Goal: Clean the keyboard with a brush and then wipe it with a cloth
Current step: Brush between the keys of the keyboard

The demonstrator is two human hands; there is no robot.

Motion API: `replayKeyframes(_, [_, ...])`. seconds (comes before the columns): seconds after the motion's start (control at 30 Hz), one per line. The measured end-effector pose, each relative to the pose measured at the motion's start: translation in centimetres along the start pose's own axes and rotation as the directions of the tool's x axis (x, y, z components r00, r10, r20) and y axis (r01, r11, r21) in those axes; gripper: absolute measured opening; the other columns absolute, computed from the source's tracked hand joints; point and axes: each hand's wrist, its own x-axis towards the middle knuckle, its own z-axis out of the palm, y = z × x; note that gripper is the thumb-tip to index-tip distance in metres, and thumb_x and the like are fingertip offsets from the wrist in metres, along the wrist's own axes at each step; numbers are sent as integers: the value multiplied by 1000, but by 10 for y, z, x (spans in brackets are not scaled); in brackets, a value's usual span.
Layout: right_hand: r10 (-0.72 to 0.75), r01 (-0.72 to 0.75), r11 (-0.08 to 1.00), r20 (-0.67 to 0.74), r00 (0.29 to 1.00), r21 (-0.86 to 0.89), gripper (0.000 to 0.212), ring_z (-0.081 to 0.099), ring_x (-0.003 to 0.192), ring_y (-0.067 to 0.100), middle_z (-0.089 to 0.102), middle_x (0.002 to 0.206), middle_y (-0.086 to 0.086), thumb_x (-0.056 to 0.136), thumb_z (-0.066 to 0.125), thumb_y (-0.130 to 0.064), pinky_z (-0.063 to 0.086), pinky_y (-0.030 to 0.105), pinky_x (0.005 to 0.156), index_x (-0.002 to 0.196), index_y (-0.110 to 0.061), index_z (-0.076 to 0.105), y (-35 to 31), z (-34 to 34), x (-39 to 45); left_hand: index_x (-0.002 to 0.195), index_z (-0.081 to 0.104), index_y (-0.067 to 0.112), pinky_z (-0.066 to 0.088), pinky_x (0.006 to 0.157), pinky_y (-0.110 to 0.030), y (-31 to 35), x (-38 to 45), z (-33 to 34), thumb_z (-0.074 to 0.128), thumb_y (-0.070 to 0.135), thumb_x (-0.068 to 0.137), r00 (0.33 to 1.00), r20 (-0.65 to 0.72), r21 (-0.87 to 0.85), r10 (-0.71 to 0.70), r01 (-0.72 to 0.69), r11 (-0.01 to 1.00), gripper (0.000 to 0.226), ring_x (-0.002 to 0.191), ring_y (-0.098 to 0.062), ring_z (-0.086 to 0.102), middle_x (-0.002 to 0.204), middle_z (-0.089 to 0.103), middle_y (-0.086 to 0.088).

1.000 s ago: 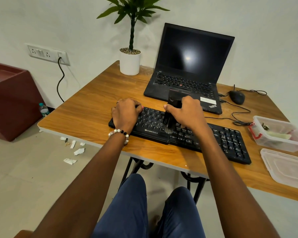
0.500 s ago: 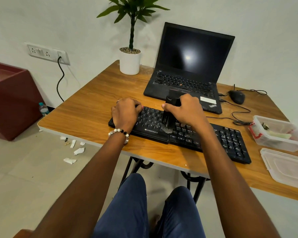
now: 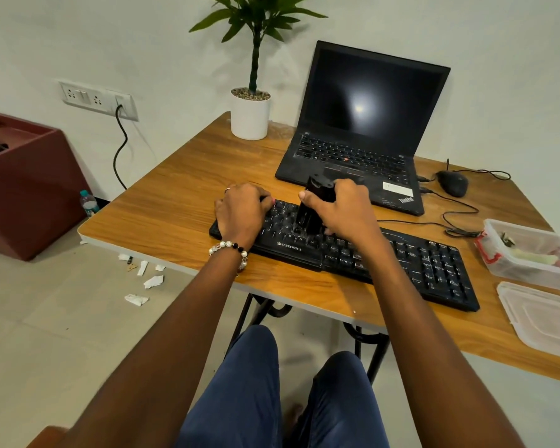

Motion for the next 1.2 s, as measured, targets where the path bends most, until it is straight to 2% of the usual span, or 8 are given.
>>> replayKeyframes(0.1, [92, -95, 994, 59, 994, 61, 34, 68, 57, 23, 69, 83, 9, 84, 70, -44, 57, 35, 50, 83, -12, 56, 2, -11, 7, 100, 74, 32, 44, 86, -42, -1, 0, 2, 63, 39, 89, 1000, -3, -3, 4, -4, 1000, 16, 107, -22, 56, 105, 70, 0])
replayKeyframes(0.33, [30, -33, 999, -181, 983, -16, 48, 65, 78, 25, 65, 81, 4, 85, 63, -55, 56, 40, 66, 86, -8, 58, -5, 8, 5, 98, 74, 31, 47, 87, -45, -1, 1, 2, 65, 38, 88, 1000, -11, -10, 5, -5, 1000, 15, 106, -21, 58, 104, 71, 1])
replayKeyframes(0.53, [41, -43, 998, -32, 999, -54, 46, 67, 72, 30, 67, 80, 11, 85, 65, -52, 58, 46, 64, 83, -7, 56, -2, 6, 1, 100, 74, 31, 47, 86, -43, -1, 1, 3, 63, 39, 89, 1000, -10, 17, 8, -8, 1000, 17, 106, -22, 57, 106, 70, 0])
replayKeyframes(0.63, [86, -88, 996, 61, 994, 31, 36, 65, 55, 19, 69, 77, 7, 84, 70, -45, 56, 34, 51, 85, -10, 61, -2, -10, 3, 101, 74, 31, 45, 87, -42, -1, 1, 2, 64, 39, 89, 1000, -8, 8, 5, -5, 1000, 18, 108, -22, 56, 107, 70, -1])
replayKeyframes(0.77, [83, -56, 971, -109, 991, 232, 36, 65, 53, 9, 72, 84, 3, 85, 69, -46, 49, 20, 42, 93, -11, 66, -5, -5, 4, 101, 74, 30, 42, 88, -41, 0, 1, 2, 64, 39, 89, 1000, -10, 2, -1, 1, 1000, 18, 109, -22, 55, 107, 70, -1])
replayKeyframes(0.97, [17, -9, 998, -139, 990, 57, 47, 68, 71, 25, 67, 79, 6, 84, 65, -54, 58, 45, 63, 86, -8, 59, -4, 20, 0, 97, 74, 31, 44, 87, -42, 0, 0, 1, 63, 40, 89, 1000, -6, -7, -1, 1, 1000, 17, 107, -22, 56, 103, 71, 0])
replayKeyframes(1.13, [118, -132, 981, 105, 988, 140, 35, 63, 44, 17, 70, 75, 7, 85, 70, -43, 50, 27, 42, 88, -8, 63, -6, -1, 7, 97, 74, 32, 45, 89, -43, -2, 1, 2, 64, 39, 88, 1000, 0, -23, -2, 2, 1000, 16, 107, -20, 56, 105, 71, 2])
replayKeyframes(1.2, [127, -141, 957, 69, 989, 253, 35, 61, 42, 15, 72, 78, 6, 84, 71, -43, 48, 26, 41, 90, -9, 66, -5, -4, 10, 97, 74, 32, 45, 90, -44, -2, 1, 2, 64, 39, 88, 1000, 3, -36, -7, 7, 999, 15, 108, -20, 55, 105, 71, 3])
